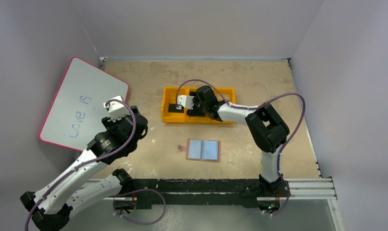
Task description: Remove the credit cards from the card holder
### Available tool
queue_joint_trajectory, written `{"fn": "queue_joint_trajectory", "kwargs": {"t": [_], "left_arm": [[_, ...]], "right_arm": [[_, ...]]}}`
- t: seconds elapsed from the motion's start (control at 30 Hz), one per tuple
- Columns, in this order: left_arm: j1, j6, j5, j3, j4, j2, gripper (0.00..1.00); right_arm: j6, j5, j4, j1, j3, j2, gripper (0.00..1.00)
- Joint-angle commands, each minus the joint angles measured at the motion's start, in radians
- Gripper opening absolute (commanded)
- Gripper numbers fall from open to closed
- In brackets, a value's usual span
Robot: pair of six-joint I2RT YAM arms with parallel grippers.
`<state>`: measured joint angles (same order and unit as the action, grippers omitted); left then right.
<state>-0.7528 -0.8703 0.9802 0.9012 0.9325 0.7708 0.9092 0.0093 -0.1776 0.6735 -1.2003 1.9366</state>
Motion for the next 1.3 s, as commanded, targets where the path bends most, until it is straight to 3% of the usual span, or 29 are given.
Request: {"fn": "queue_joint_trajectory", "kwargs": {"t": [0.0, 0.4, 0.93, 1.27], "left_arm": [[0.006, 0.019, 0.015, 0.005, -0.027, 0.003, 0.76], [0.005, 0.022, 0.013, 0.006, -0.030, 0.028, 0.76], [0.006, 0.039, -0.002, 0.006, -0.040, 0.068, 0.75], [0.005, 0.041, -0.006, 0.005, -0.041, 0.062, 0.75]], "right_arm": [[0.017, 0.035, -0.065, -0.019, -0.023, 0.018, 0.69], [0.033, 0.124, -0.208, -0.020, -0.015, 0.040, 0.65], [0.012, -0.022, -0.056, -0.021, -0.031, -0.011, 0.69], [-0.182, -0.074, -0.164, -0.021, 0.081, -0.255, 0.74]]}}
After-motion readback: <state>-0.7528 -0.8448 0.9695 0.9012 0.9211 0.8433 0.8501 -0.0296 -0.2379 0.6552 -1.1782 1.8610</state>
